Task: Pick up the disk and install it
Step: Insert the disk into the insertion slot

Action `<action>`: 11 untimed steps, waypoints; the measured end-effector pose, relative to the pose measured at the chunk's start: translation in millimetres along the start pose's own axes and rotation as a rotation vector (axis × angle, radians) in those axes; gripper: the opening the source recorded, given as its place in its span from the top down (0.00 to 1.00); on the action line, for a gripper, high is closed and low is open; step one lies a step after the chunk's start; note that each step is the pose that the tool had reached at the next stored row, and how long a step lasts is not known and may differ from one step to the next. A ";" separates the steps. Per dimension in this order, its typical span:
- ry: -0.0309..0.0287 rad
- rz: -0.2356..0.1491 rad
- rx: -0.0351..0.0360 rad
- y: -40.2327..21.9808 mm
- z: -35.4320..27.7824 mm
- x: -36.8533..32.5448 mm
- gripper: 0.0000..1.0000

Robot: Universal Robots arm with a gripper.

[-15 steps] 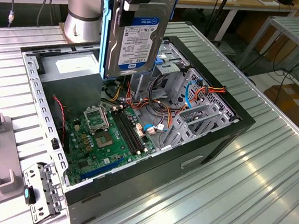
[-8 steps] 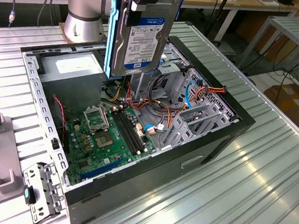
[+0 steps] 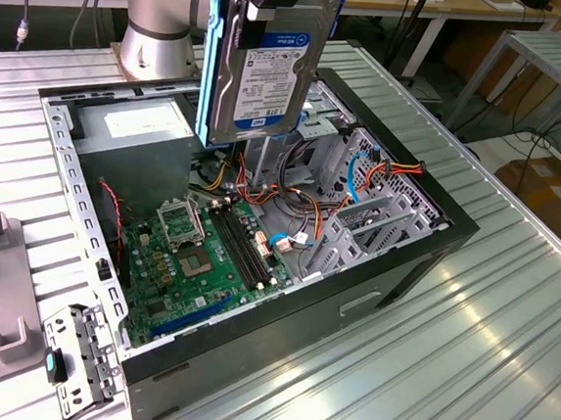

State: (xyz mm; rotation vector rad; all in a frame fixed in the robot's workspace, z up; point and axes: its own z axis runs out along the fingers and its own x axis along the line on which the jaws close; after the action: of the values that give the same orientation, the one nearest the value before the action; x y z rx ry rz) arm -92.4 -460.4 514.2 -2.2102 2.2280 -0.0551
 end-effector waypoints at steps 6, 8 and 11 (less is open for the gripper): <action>0.0000 0.000 0.0000 -10.5 0.3 -0.1 0.63; 0.0001 0.000 0.0000 -16.2 0.5 -0.1 0.63; 0.0001 0.000 -0.0001 -23.4 0.7 -0.2 0.63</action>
State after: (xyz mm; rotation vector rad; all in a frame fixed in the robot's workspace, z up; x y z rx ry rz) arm -69.0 -460.4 514.1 -2.2101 2.2282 -0.0551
